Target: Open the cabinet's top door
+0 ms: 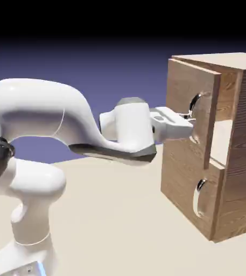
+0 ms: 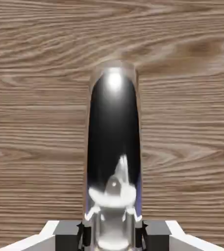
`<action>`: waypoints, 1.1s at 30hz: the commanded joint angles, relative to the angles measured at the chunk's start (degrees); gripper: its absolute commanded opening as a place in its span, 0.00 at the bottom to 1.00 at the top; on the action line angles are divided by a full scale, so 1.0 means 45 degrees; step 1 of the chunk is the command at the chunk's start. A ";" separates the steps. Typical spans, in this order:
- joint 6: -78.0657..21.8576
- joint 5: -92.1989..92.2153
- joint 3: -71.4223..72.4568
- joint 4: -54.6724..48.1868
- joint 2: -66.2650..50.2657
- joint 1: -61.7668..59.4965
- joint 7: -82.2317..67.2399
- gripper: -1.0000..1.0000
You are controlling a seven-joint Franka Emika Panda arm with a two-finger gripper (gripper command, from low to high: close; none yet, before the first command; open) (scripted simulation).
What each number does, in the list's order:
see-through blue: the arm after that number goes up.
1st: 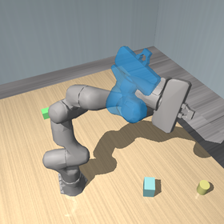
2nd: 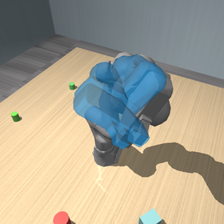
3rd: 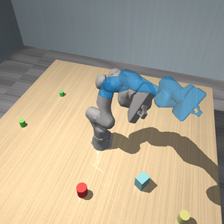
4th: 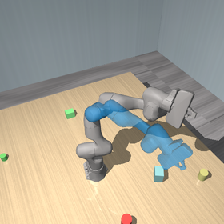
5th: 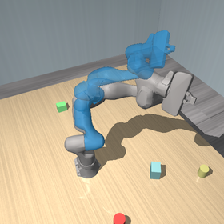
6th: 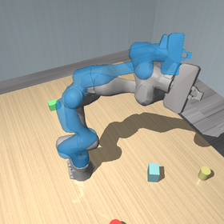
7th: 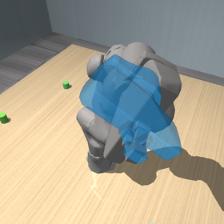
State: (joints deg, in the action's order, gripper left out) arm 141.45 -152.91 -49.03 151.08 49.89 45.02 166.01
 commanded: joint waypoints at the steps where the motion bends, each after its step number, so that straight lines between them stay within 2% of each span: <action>1: -0.0252 0.0404 0.0462 0.0273 -0.0023 -0.0376 0.0001 0.00; 14: -0.2455 0.5559 0.6462 0.2563 0.0106 -0.4283 0.0002 0.00; 18: -0.3665 0.7687 0.8099 0.3088 0.0457 -0.4520 -0.0469 0.00; 30: -0.1752 1.1278 1.3597 0.3156 0.0799 -0.9305 0.0052 0.00; 33: -0.2646 1.2935 1.4576 0.3244 0.1023 -0.9131 -0.0527 0.00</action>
State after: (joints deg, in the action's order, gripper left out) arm 129.60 -94.86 16.55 165.67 54.50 3.92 163.70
